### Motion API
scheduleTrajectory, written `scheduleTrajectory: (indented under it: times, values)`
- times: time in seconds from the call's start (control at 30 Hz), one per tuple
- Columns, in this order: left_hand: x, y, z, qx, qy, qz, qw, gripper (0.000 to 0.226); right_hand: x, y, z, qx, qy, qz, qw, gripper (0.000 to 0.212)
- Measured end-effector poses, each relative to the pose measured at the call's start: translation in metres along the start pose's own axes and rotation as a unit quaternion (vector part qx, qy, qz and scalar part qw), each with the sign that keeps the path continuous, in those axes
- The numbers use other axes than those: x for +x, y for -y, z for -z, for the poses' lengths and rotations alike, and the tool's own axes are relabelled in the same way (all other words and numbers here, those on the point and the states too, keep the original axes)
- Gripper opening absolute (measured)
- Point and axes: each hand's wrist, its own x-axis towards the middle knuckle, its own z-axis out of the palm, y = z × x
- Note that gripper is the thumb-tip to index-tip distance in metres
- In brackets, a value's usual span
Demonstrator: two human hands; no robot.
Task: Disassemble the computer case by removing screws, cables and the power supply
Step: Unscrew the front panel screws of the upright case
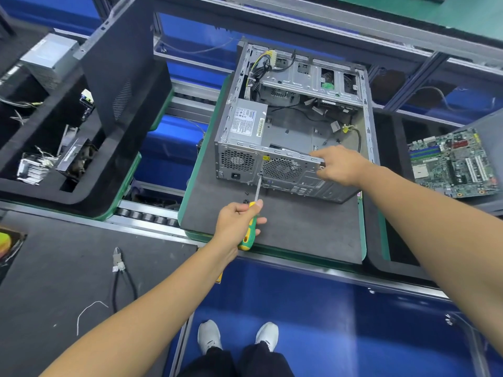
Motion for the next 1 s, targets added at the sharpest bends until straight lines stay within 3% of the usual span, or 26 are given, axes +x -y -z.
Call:
scheduleTrajectory:
  times: [0.2,0.4,0.67,0.87,1.0]
  values:
    - [-0.0002,-0.003,0.0044,0.025,0.068,0.043,0.996,0.041,0.0006,-0.0008,0.0001,0.001,0.0,0.001,1.0,0.06]
    - [0.0034,-0.0059,0.0102,0.019,0.057,0.091,0.994,0.051,-0.0001,-0.0006,0.0,-0.004,-0.005,0.001,1.0,0.06]
    - [-0.0006,-0.0002,0.0017,0.041,0.015,-0.01,0.999,0.049,0.0004,-0.001,-0.0007,-0.005,-0.003,0.007,1.0,0.06]
    - [0.0012,-0.0001,0.0037,0.031,0.044,-0.021,0.998,0.035,-0.0006,-0.0014,0.0004,-0.005,0.003,0.01,1.0,0.054]
    - [0.0007,-0.0017,0.0031,0.033,0.062,0.027,0.997,0.036,0.0008,-0.0018,0.0001,-0.003,0.003,0.015,1.0,0.055]
